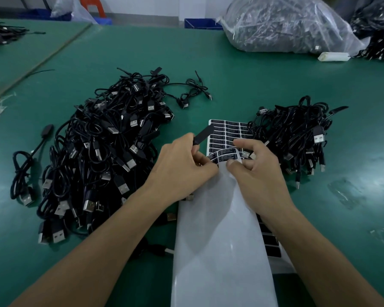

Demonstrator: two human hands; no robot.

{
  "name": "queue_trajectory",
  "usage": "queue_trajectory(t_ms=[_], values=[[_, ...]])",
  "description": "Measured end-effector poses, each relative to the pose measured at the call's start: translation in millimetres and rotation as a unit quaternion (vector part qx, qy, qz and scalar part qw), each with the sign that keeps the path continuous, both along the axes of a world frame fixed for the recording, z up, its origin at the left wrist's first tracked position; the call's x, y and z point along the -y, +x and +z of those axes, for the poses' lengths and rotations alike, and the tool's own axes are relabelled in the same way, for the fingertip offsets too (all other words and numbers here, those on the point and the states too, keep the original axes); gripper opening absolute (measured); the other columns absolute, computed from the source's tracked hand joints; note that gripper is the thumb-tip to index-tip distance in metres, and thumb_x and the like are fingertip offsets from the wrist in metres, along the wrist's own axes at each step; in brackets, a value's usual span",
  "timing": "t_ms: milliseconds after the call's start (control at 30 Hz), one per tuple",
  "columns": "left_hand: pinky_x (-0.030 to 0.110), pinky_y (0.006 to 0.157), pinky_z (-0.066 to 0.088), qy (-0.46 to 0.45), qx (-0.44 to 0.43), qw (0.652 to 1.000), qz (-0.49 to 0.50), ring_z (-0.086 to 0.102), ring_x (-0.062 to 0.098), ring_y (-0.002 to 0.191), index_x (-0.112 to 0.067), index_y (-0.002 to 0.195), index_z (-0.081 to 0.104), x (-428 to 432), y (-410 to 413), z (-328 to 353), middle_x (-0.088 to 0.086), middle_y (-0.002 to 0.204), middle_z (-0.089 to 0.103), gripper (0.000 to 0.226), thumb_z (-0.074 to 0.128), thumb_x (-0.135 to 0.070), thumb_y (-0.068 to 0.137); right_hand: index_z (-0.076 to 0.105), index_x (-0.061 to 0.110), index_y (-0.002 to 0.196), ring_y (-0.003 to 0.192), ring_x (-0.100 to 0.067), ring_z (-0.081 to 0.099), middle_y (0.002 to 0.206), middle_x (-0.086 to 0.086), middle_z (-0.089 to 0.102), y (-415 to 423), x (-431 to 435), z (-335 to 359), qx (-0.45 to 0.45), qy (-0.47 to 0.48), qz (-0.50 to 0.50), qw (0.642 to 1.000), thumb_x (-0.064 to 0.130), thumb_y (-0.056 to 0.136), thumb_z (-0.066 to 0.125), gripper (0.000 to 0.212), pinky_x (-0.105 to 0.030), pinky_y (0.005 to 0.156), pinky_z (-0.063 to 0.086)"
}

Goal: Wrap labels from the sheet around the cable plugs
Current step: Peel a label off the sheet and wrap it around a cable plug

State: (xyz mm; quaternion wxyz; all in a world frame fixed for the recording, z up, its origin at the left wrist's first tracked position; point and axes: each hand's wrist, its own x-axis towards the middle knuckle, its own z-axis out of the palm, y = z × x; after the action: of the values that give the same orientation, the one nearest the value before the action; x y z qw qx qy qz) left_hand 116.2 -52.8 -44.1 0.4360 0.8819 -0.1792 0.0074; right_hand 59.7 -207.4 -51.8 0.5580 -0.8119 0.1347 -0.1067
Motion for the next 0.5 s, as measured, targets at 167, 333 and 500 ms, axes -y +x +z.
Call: queue_trajectory(t_ms=[167,333,500], values=[[0.032,0.064,0.056,-0.005,0.003,1.000,-0.015,0.066,0.004,0.066,-0.019,0.070,0.032,-0.3,-0.4,-1.9,-0.013,0.071,0.074,0.043,0.075,-0.015,0.071,0.053,0.039,0.121,0.046,-0.012,0.040,0.068,-0.019,0.062,0.1,-1.7,0.3,0.002,-0.015,0.007,1.000,0.013,0.096,0.059,0.037,-0.028,0.050,0.039],[0.033,0.065,0.054,-0.021,0.000,1.000,-0.024,0.067,0.004,0.066,-0.018,0.071,0.034,-0.3,-0.9,-2.6,-0.016,0.072,0.074,0.044,0.078,-0.018,0.072,0.053,0.040,0.122,0.068,-0.041,0.059,0.081,-0.020,0.070,-0.6,-4.6,2.1,0.005,-0.018,0.012,1.000,0.013,0.097,0.059,0.037,-0.049,0.064,0.052],[0.048,0.070,0.058,-0.020,-0.011,1.000,-0.021,0.070,0.008,0.070,-0.018,0.071,0.034,-0.5,-2.3,-0.3,-0.017,0.071,0.074,0.048,0.082,-0.023,0.073,0.052,0.043,0.116,0.058,-0.027,0.051,0.079,-0.028,0.066,-1.0,-5.2,3.6,0.003,-0.012,0.020,1.000,0.011,0.096,0.059,0.039,-0.046,0.058,0.049]])
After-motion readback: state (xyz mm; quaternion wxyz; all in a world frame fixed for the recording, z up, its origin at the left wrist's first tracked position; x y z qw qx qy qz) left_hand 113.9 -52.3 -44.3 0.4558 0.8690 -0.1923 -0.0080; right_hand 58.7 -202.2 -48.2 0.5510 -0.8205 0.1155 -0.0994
